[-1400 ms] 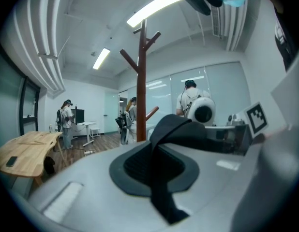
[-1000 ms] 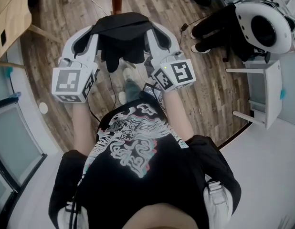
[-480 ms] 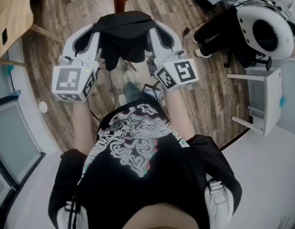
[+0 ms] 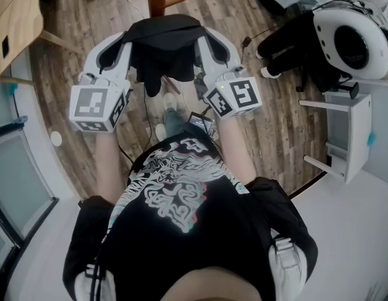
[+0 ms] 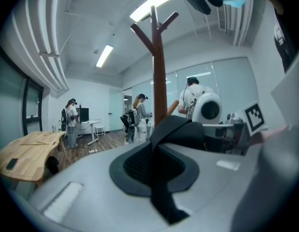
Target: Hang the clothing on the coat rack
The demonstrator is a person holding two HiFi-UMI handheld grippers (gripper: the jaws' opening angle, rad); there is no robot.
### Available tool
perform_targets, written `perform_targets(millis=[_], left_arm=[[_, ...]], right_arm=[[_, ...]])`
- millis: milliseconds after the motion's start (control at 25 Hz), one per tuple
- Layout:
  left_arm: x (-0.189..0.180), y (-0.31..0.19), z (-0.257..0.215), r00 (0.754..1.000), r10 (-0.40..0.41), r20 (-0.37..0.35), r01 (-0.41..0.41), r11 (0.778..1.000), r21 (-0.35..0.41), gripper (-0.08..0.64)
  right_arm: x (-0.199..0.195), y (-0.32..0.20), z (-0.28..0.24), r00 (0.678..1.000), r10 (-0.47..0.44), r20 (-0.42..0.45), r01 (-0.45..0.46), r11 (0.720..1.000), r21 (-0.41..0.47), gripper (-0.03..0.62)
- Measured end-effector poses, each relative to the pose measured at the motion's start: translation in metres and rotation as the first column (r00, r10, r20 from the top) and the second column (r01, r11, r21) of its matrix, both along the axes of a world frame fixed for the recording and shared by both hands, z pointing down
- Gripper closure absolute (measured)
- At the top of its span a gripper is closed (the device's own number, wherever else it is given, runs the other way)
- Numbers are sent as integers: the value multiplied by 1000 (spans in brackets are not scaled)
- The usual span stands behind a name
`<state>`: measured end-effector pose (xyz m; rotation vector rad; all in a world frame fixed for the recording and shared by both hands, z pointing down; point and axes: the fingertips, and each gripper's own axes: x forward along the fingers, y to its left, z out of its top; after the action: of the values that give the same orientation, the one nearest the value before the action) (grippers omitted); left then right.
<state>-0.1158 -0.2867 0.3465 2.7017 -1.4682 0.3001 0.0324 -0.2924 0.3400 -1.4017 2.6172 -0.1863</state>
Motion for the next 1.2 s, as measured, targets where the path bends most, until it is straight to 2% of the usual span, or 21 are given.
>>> perform_targets(millis=[760,1200], left_arm=[[-4,-23,37,1000,1,-12,-2,998,-69,557],[4,-19,62,1000,1,-16,-3,993,-119,557]], right_arm=[[-6,-26,30,1000,-11,-9,10,998,-63,584],[-1,-23,52,1000,-19,-7,18,994,-108,584]])
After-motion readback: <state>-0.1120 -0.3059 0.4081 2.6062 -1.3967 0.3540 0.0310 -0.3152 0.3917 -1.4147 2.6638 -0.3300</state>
